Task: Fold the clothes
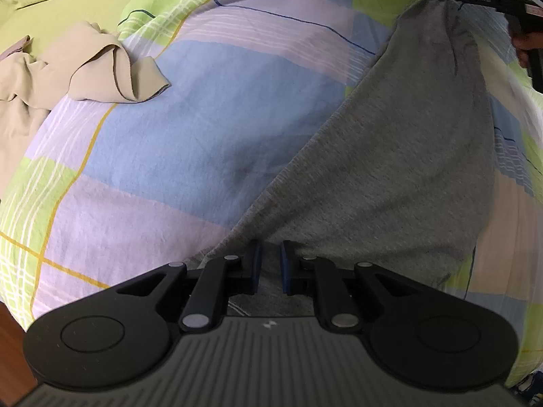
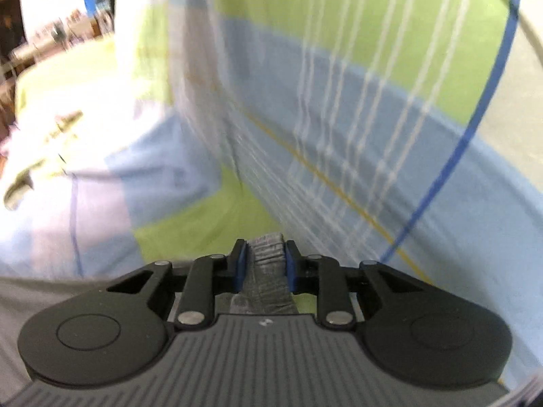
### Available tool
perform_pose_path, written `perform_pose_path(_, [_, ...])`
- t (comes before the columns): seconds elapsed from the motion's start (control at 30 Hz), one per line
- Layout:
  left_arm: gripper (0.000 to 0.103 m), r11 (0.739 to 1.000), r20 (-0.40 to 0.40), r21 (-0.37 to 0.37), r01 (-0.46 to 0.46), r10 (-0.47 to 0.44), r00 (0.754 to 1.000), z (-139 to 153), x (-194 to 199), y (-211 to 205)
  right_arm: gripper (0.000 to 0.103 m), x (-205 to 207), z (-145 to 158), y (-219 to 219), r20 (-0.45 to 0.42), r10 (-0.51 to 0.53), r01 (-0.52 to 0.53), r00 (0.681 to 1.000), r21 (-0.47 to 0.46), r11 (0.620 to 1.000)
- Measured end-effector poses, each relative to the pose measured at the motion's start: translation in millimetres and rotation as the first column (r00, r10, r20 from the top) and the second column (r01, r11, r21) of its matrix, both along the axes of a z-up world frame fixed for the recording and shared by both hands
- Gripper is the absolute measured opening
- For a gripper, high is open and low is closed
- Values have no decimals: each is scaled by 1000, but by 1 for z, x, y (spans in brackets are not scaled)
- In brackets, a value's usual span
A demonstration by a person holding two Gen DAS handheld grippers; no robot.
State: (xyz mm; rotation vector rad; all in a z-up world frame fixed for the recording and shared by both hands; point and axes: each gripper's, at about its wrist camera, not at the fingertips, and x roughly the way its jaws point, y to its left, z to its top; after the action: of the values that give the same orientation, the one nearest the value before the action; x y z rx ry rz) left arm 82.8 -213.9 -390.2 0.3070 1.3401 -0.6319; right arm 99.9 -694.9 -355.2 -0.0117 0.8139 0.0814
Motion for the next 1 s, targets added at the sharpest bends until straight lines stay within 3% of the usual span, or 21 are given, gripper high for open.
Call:
perform_pose_path(0.07, [15, 1000, 4, 2, -1, 1, 1000, 1, -1, 1, 20, 12, -9, 3, -34, 16, -17, 999, -20, 1000])
perform_pose_path(0.2, [16, 1000, 13, 14, -11, 11, 1000, 7, -5, 5, 24, 36, -33, 19, -124, -9, -13, 992, -176, 984])
perform_pose_path(0.27, [16, 1000, 20, 20, -23, 23, 1000, 14, -12, 10, 38, 35, -25, 31, -114, -21, -7, 993, -240, 971])
perform_pose_path(0.4, [16, 997, 40, 33, -65, 64, 997, 30, -25, 20, 85, 8, 6, 59, 3, -62, 59, 998, -354, 934])
perform_pose_path(0.43, [17, 996, 53, 37, -77, 75, 996, 37, -31, 24, 86, 0, 10, 65, 30, -87, 92, 996, -376, 922])
perform_pose_path(0.5, [20, 996, 77, 49, -78, 74, 994, 45, -40, 28, 79, -27, 20, 76, 79, -149, 166, 986, -302, 939])
perform_pose_path(0.53, [20, 996, 90, 58, -72, 67, 994, 49, -44, 30, 61, -39, 23, 78, 84, -164, 181, 983, -263, 948])
perform_pose_path(0.57, [20, 996, 104, 68, -63, 55, 993, 54, -47, 33, 51, -49, 22, 80, 61, -165, 174, 984, -223, 959])
perform_pose_path(0.6, [20, 996, 112, 72, -55, 47, 993, 58, -49, 35, 25, -63, 12, 89, -34, -155, 147, 987, -173, 974])
perform_pose_path(0.63, [20, 996, 124, 75, -38, 29, 992, 65, -50, 39, 15, -74, 6, 96, -94, -154, 140, 984, -142, 980])
perform_pose_path(0.7, [21, 997, 136, 77, -4, -7, 991, 76, -48, 44, 18, -113, 13, 115, -117, -198, 196, 973, -28, 980])
perform_pose_path(0.8, [31, 996, 121, 73, 58, -67, 990, 85, -33, 44, 52, -152, 27, 152, -167, -214, 230, 962, 79, 970])
perform_pose_path(0.9, [32, 988, 69, 35, 148, -150, 986, 83, -7, 39, 52, -195, 43, 208, -227, -194, 237, 954, 180, 955])
perform_pose_path(0.97, [32, 967, 17, 5, 254, -254, 967, 67, 16, 30, 52, -210, 42, 241, -283, -212, 277, 935, 214, 937])
perform_pose_path(1.0, [32, 952, -11, -13, 305, -305, 952, 58, 27, 25, 52, -214, 40, 252, -314, -259, 341, 913, 239, 909])
